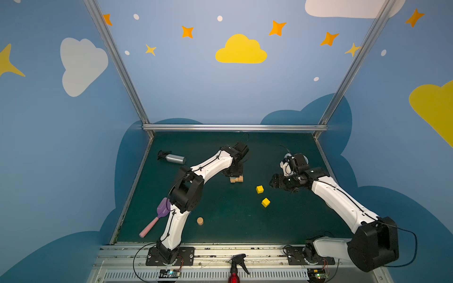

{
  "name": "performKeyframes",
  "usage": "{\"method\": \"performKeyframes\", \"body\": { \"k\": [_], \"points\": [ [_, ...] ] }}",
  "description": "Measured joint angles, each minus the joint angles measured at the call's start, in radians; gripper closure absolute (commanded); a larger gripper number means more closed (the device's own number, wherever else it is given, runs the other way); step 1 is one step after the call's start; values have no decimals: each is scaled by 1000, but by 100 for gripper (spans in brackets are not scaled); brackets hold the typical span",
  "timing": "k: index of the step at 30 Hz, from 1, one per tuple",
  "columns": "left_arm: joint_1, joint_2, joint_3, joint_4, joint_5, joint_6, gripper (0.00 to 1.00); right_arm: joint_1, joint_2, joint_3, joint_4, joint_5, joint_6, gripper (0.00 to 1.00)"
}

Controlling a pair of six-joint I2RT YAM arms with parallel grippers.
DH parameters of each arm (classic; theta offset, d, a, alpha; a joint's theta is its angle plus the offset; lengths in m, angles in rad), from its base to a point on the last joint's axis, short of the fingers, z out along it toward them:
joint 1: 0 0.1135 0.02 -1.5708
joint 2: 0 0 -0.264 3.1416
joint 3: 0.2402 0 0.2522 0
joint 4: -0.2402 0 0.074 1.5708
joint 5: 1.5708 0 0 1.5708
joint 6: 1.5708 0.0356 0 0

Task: Build the wood block tower
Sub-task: 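Lift the teal cube with the left gripper and carry it over the stack, then lower the teal cube toward the top of the plank stack with the left gripper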

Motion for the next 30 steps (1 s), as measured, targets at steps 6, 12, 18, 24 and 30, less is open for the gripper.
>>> {"method": "performKeyframes", "body": {
  "k": [6,12,18,24,30],
  "points": [
    [1,42,50,-17,-16,9,96,-5,0,-3,1,-9,-1,19],
    [7,58,61,-26,-21,9,95,-9,0,-5,0,-13,-1,18],
    [19,58,63,-26,-18,9,94,-9,0,-5,1,-18,-1,18],
    [26,58,63,-22,-4,11,92,-10,0,-5,1,-21,-1,19],
    [26,58,63,-16,9,11,89,-11,0,-5,1,-24,-1,19]
  ]
}}
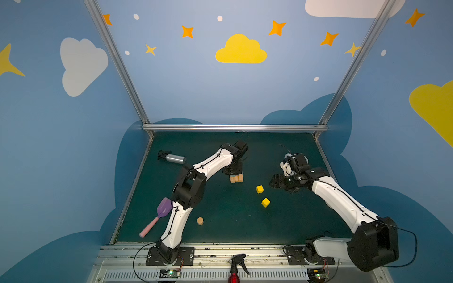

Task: Build the wood block tower
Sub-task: 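Lower the teal cube toward the top of the plank stack with the left gripper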

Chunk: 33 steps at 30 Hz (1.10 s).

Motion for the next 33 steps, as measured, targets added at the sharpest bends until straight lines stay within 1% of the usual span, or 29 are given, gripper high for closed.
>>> {"method": "performKeyframes", "body": {
  "k": [21,26,31,33],
  "points": [
    [10,17,0,10,21,0,84,-4,1,0,1,-5,0,19],
    [10,17,0,11,22,0,77,-4,1,0,1,-6,0,19],
    [10,17,0,11,24,0,66,-4,1,0,1,-9,0,18],
    [10,18,0,11,24,-1,64,-4,1,0,1,-9,0,19]
  ]
}}
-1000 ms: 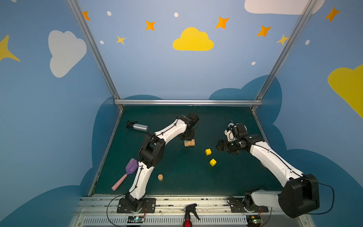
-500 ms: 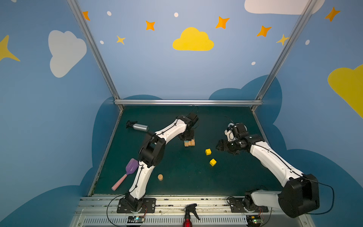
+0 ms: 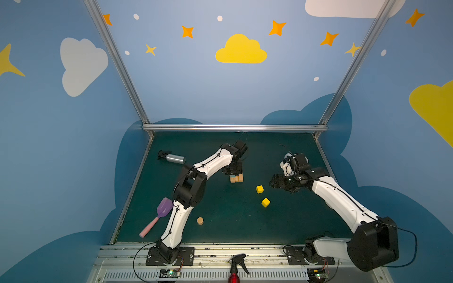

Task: Build the wood block tower
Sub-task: 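Lower the teal cube toward the top of the plank stack with the left gripper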

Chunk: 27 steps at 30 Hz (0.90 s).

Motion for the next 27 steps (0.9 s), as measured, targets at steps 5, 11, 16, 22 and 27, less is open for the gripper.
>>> {"method": "performKeyframes", "body": {
  "k": [5,11,16,22,27],
  "points": [
    [0,2,0,3,1,-1,51,0,0,0,0,-1,0,18],
    [0,2,0,4,2,-3,42,0,0,0,0,-2,0,19],
    [0,2,0,4,2,-3,40,-1,0,0,0,-2,0,18],
    [0,-6,0,4,2,-2,37,-1,0,0,0,-4,0,18],
    [-1,-61,0,4,3,3,36,-1,13,0,0,-10,0,19]
  ]
}}
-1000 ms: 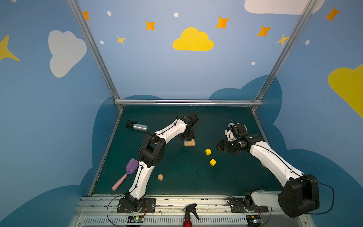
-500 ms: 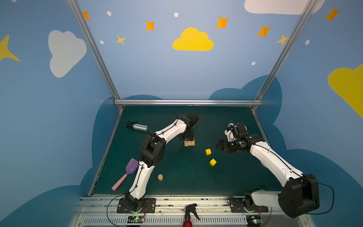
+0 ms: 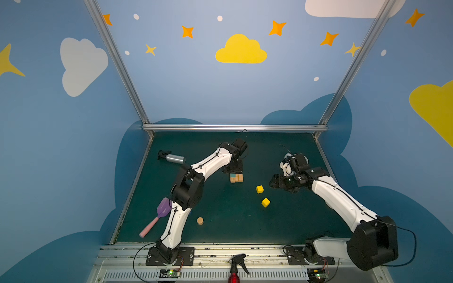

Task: Build the wood block tower
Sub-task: 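Lower the teal cube toward the top of the plank stack with the left gripper, then release the teal cube with the left gripper while the right gripper descends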

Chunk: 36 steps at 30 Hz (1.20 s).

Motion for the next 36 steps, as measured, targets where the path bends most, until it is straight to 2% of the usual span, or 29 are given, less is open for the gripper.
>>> {"method": "performKeyframes", "body": {
  "k": [8,14,20,26,33,36],
  "points": [
    [-4,-145,-39,8,-1,6,35,1,46,21,-1,-17,-12,20],
    [-5,-278,-148,46,-3,10,37,29,141,85,-11,-19,-45,22],
    [-5,-512,-338,143,-3,8,38,108,286,200,-55,12,-86,26],
    [-5,-777,-558,246,-27,-17,36,188,402,267,-90,93,-114,29],
    [0,-1065,-838,349,-65,-67,31,202,455,274,-105,144,-127,35],
    [2,-1157,-901,363,-82,-79,30,204,486,284,-106,157,-128,38]
  ]
}}
